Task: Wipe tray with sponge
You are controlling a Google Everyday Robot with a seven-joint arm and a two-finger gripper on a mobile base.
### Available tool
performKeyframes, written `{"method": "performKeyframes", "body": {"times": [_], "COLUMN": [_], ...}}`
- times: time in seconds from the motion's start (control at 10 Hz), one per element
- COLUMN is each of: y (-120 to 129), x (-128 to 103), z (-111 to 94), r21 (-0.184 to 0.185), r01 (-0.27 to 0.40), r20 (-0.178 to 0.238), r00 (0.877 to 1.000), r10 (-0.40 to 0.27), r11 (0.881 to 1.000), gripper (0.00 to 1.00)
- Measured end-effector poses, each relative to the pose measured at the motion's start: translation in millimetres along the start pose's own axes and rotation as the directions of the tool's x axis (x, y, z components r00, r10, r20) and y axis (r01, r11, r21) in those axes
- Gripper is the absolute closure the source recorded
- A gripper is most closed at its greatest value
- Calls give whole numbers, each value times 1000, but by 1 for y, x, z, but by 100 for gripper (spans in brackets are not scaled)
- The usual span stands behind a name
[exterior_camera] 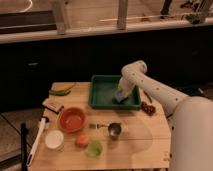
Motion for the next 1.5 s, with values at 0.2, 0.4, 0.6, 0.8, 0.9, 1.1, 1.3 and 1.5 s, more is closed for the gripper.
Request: {"method": "performKeyframes", "body": {"times": [0.2, 0.4, 0.6, 0.8, 0.9, 1.1, 1.3, 1.5], "y": [-4, -4, 5, 13, 19, 12, -3, -19], "x": [-13, -30, -36, -27, -15, 1, -4, -25], "z": [4, 3, 0, -4, -7, -6, -2, 2], "r21": [5, 9, -4, -18, -20, -14, 1, 21], "r01": [31, 73, 91, 77, 64, 60, 82, 130], "r20": [40, 69, 70, 33, 8, -20, -19, 12], "r00": [999, 995, 993, 997, 998, 998, 996, 991], "r10": [-31, -74, -91, -77, -64, -60, -82, -130], "r11": [1000, 997, 996, 997, 998, 998, 997, 991], "gripper": [100, 100, 100, 100, 100, 100, 100, 100]}}
